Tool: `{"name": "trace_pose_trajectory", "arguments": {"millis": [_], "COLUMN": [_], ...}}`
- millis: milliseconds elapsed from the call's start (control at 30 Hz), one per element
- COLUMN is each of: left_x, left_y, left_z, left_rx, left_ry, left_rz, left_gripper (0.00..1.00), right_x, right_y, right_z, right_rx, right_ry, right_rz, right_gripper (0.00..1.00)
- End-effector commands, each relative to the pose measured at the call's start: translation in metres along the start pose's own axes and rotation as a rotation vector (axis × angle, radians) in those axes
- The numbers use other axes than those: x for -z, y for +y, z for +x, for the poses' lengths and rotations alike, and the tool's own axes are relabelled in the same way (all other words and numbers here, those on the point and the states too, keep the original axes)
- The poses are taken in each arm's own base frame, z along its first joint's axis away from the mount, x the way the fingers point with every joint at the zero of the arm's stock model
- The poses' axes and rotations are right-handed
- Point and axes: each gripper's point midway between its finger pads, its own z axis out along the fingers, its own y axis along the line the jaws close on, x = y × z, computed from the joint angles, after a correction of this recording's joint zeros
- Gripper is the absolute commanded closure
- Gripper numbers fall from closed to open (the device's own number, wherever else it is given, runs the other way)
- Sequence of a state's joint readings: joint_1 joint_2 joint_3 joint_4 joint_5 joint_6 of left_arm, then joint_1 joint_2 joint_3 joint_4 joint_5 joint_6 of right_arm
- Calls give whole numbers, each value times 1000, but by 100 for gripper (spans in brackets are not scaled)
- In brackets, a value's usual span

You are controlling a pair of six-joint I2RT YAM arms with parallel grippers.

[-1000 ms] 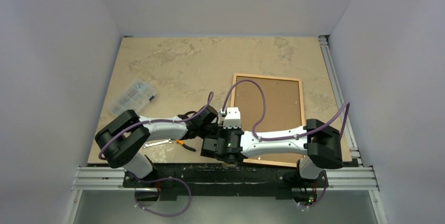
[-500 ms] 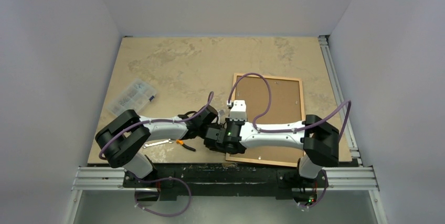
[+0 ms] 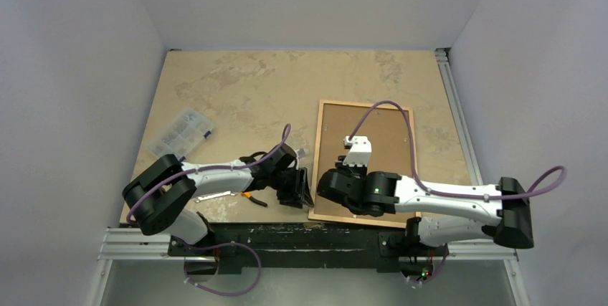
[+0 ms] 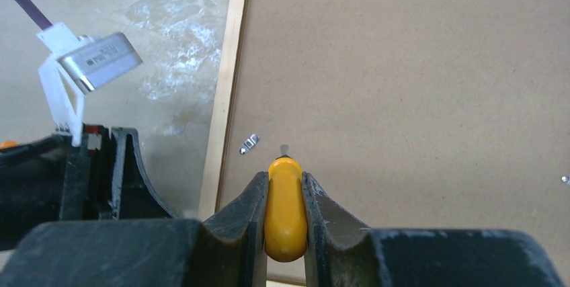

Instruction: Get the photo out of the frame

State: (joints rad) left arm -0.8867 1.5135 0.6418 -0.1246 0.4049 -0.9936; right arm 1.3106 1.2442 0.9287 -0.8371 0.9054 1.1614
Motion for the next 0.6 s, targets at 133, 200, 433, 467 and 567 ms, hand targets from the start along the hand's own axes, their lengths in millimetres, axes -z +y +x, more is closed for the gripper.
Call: {"name": "trace_pose_trajectory", "arguments": {"millis": [133,200,433,467,567], "left_x": [6,0,-11,-11,-10], "left_y": [-1,1,15,16,23], "left_z": [-6,-10,-24,-26,-32], "left_rx": [-175,-206,-266,-279,-323], "left_ry": [-49,-46,-24,-18,13], "left_rz": [-138,-205,-341,-358,-436], "left_gripper": [43,43,65,67,75], "right_x": [14,17,26,26,27], "right_y": [-15,-22,-41,-42,-46], "right_z": [10,10,0,0,0], "right_rx": [-117,-146,-238,-246,-265], "right_ry": [30,32,-6,-8,-8], "right_rz": [-169,-175,-200,-202,-204], "right_gripper": [100,100,100,100,100]}}
